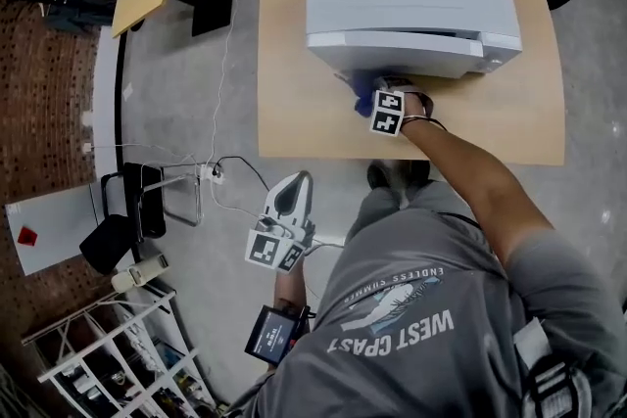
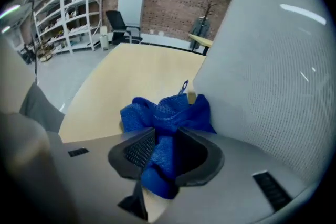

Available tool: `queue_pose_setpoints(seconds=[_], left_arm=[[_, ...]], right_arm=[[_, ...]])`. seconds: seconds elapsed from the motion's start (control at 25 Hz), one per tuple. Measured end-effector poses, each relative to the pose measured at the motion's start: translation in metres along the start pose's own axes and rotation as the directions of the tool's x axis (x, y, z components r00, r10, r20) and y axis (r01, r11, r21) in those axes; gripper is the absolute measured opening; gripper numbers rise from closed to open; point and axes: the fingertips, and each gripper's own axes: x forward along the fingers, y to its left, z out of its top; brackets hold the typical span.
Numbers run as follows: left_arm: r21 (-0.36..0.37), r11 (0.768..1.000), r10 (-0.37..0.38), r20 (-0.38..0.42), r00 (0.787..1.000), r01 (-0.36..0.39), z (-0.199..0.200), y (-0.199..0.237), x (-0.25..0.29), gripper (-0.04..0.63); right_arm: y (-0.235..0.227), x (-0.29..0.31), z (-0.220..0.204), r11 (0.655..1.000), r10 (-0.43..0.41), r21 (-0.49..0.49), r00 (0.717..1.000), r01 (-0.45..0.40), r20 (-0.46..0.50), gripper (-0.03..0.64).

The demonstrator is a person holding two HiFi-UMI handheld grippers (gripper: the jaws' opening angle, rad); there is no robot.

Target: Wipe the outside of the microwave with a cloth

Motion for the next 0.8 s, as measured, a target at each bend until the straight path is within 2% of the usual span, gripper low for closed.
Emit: queue_pose_setpoints(seconds=[0.08, 0.2, 0.24, 0.28, 0.32, 0.36, 0.4, 0.44, 0.48, 0.52, 0.56, 0.64, 0.72, 0.8], left_arm=[[-0.01, 1.0, 0.002, 0.002, 1.0, -0.002, 0.002, 0.012, 0.005, 0.025], [-0.016, 0.999, -0.037, -0.004, 0.999, 0.037, 0.005, 0.024, 0.019, 0.025], [-0.015, 0.998, -0.058, -0.007, 0.998, 0.058, 0.007, 0.026, 0.024, 0.025], [-0.013, 0.996, -0.083, -0.006, 0.997, 0.083, 0.011, 0.028, 0.031, 0.025], [-0.008, 0.994, -0.109, -0.003, 0.994, 0.109, 0.015, 0.03, 0.038, 0.025], [-0.001, 0.991, -0.134, 0.0, 0.991, 0.134, 0.019, 0.032, 0.045, 0.025], [0.005, 0.988, -0.157, 0.0, 0.988, 0.157, 0.021, 0.034, 0.051, 0.025], [0.01, 0.984, -0.179, -0.001, 0.984, 0.179, 0.022, 0.036, 0.056, 0.025], [0.014, 0.98, -0.198, -0.002, 0.98, 0.198, 0.023, 0.038, 0.061, 0.025], [0.018, 0.976, -0.216, -0.003, 0.976, 0.216, 0.023, 0.039, 0.065, 0.025], [0.023, 0.972, -0.233, -0.002, 0.972, 0.233, 0.025, 0.041, 0.069, 0.025], [0.028, 0.964, -0.266, 0.003, 0.964, 0.266, 0.028, 0.041, 0.075, 0.025], [0.033, 0.955, -0.295, 0.01, 0.955, 0.295, 0.031, 0.041, 0.079, 0.025], [0.034, 0.95, -0.312, 0.01, 0.95, 0.312, 0.031, 0.043, 0.08, 0.025]], right_arm=[[-0.006, 0.0, 0.001, 0.988, 0.016, 0.152, 0.999, -0.022, 0.044, 0.093], [-0.01, -0.027, 0.027, 0.92, 0.038, 0.378, 0.984, -0.103, 0.176, 0.062], [-0.014, -0.044, 0.047, 0.898, 0.002, 0.425, 0.967, -0.113, 0.254, 0.061], [-0.024, -0.065, 0.069, 0.87, -0.058, 0.478, 0.937, -0.122, 0.344, 0.061], [-0.039, -0.086, 0.09, 0.823, -0.135, 0.549, 0.89, -0.144, 0.436, 0.061], [-0.057, -0.105, 0.106, 0.748, -0.224, 0.636, 0.83, -0.19, 0.511, 0.061], [-0.076, -0.121, 0.113, 0.642, -0.313, 0.721, 0.768, -0.262, 0.558, 0.061], [-0.09, -0.134, 0.113, 0.513, -0.392, 0.785, 0.719, -0.348, 0.574, 0.062], [-0.098, -0.144, 0.105, 0.381, -0.451, 0.819, 0.688, -0.428, 0.569, 0.062], [-0.102, -0.154, 0.093, 0.266, -0.495, 0.83, 0.67, -0.49, 0.554, 0.062], [-0.102, -0.165, 0.075, 0.175, -0.535, 0.831, 0.658, -0.528, 0.53, 0.061], [-0.102, -0.195, 0.02, 0.045, -0.629, 0.834, 0.633, -0.55, 0.451, 0.061], [-0.105, -0.235, -0.051, -0.049, -0.74, 0.842, 0.586, -0.538, 0.331, 0.061], [-0.103, -0.271, -0.122, -0.163, -0.822, 0.847, 0.544, -0.506, 0.167, 0.06]])
